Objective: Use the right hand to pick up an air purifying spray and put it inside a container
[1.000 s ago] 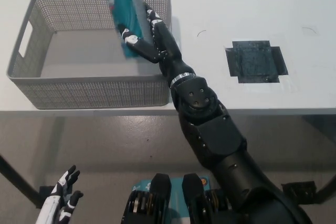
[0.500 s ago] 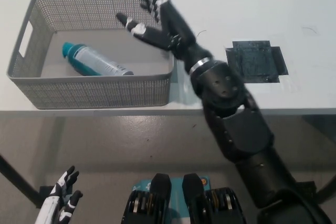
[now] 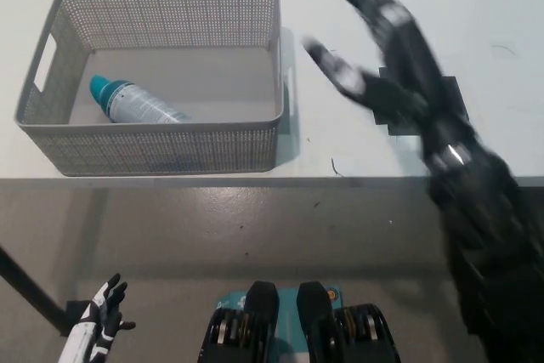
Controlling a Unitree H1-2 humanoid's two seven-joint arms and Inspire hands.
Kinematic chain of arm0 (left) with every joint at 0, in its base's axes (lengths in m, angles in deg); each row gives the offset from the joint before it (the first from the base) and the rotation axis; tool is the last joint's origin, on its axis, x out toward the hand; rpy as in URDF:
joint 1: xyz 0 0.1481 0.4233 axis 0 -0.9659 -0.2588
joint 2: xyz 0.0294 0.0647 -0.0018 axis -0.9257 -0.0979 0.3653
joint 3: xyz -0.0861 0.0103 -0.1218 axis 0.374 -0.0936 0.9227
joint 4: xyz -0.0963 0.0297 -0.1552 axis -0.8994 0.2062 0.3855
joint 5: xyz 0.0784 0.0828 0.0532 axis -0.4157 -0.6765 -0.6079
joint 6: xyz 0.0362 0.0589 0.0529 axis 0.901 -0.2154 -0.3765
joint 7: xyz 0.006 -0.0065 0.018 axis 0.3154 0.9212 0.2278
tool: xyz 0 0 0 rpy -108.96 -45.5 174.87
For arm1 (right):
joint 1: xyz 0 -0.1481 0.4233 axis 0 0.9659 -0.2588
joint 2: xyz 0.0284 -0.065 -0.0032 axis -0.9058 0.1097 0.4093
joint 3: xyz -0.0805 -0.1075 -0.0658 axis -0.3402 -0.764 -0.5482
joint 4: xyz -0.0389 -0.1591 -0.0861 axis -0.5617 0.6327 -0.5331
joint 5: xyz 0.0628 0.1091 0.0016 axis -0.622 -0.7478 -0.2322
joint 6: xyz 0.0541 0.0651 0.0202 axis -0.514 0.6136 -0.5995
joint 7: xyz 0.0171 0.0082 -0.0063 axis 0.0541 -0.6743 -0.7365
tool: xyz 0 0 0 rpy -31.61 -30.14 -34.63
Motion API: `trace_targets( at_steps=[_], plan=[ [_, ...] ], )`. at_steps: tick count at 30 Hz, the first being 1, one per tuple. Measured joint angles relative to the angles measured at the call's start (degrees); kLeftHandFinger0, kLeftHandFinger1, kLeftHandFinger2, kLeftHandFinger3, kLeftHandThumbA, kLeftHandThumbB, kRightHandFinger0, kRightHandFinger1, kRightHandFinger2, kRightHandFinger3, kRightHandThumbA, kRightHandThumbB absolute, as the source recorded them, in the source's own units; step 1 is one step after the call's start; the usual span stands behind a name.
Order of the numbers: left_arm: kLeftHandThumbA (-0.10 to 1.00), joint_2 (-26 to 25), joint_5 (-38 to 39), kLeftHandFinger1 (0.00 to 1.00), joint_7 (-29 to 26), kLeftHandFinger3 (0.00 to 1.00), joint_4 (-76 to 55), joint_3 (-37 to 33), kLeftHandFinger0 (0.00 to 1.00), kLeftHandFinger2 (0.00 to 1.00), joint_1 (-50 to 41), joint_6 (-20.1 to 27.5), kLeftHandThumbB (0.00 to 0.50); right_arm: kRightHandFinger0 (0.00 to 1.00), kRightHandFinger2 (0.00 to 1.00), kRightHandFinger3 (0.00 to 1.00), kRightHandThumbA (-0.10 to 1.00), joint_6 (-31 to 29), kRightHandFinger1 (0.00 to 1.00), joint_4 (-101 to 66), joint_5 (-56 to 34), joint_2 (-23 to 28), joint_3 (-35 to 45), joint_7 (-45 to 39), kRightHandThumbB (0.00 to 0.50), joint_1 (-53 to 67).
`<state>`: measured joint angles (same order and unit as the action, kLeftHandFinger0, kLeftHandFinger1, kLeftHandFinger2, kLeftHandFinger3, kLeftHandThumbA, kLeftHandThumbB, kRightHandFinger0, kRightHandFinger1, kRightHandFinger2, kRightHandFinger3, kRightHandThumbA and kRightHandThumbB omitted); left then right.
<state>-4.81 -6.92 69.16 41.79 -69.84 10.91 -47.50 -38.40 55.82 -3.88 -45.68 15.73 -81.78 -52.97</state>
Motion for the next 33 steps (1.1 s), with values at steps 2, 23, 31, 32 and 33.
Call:
trace_targets(
  at_steps=[2, 23, 31, 32, 33],
  plan=[
    [0.95, -0.01, 0.0, 0.98, -0.01, 1.0, 0.27, 0.26, 0.77, 1.0, -0.25, 0.03, 0.365, 1.0, 1.0, 1.0, 1.0, -1.43, 1.0, -2.33, 1.01, 1.56, 1.03, 0.13, 0.444, 6.12],
    [0.89, 0.86, 0.65, 0.98, -1.14, 1.0, 0.75, 4.11, 0.77, 1.0, -1.21, 1.22, 0.276, 1.0, 1.0, 1.0, 1.0, -18.16, 1.0, 24.25, 2.63, 6.92, 4.04, 2.27, 0.293, 34.93],
    [0.9, 1.87, 0.95, 0.97, -1.58, 1.0, 0.75, 4.61, 0.78, 1.0, -1.39, 2.33, 0.282, 1.0, 1.0, 1.0, 1.0, -23.18, 1.0, 25.72, 2.57, 7.48, 4.13, 2.17, 0.209, 31.48],
    [0.9, 1.92, 1.02, 0.97, -1.57, 1.0, 0.76, 4.58, 0.77, 1.0, -1.38, 2.46, 0.28, 1.0, 1.0, 1.0, 1.0, -23.49, 1.0, 25.64, 2.57, 7.54, 4.27, 2.18, 0.209, 31.65],
    [0.88, 1.99, 1.07, 0.97, -1.57, 1.0, 0.8, 4.54, 0.77, 1.0, -1.33, 2.6, 0.253, 1.0, 1.0, 1.0, 1.0, -23.59, 1.0, 25.6, 2.57, 7.65, 4.44, 2.19, 0.196, 31.83]
  ],
)
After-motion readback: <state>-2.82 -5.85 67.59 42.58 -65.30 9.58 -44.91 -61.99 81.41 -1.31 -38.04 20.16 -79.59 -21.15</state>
